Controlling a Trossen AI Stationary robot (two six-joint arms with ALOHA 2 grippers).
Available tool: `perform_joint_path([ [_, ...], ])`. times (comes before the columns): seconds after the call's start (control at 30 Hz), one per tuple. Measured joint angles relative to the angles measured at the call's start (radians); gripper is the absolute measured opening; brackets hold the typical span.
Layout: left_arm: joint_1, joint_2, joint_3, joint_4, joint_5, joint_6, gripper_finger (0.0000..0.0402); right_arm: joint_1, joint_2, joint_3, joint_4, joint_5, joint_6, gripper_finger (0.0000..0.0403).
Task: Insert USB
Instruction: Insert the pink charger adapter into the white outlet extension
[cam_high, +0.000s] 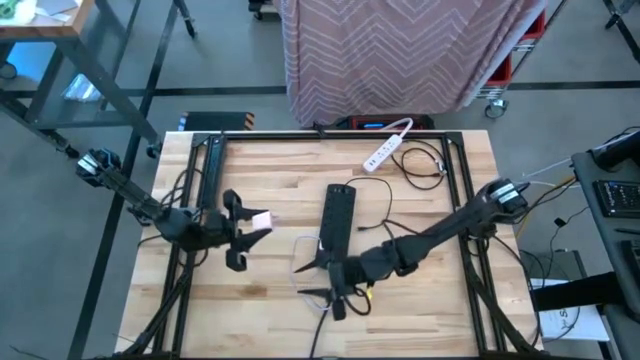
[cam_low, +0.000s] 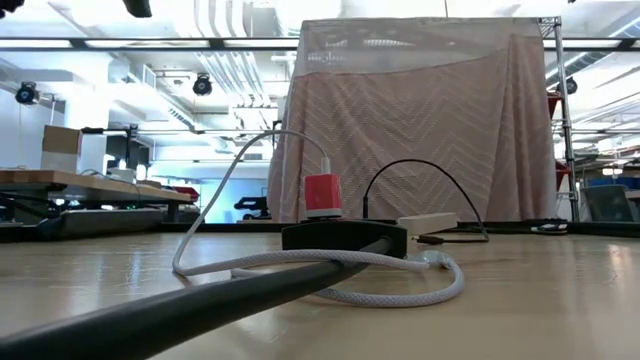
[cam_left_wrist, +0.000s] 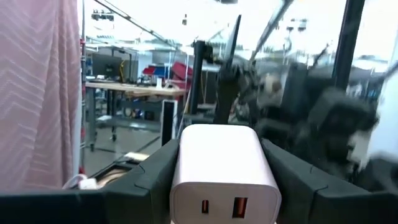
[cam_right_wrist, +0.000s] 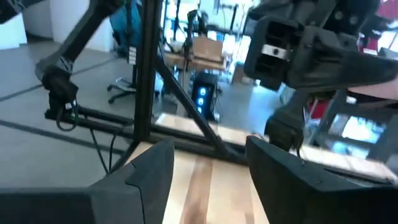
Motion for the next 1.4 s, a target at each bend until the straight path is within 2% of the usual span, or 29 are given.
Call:
perform_joint_path([
  [0.2, 0.0, 0.001, 0.017, 0.008, 0.001, -0.038, 0.018, -0.001, 0.071, 0.0, 0.126, 0.0, -0.018, 0.0171],
  [0.43, 0.0, 0.001, 0.014, 0.008, 0.0, -0.06, 0.018, -0.001, 0.09, 0.0, 0.113, -0.001, 0.026, 0.0162],
  [1.4, 0.011, -0.006, 0.014, 0.009, -0.002, -0.056, 0.018, -0.008, 0.09, 0.0, 0.109, 0.001, 0.037, 0.0153],
])
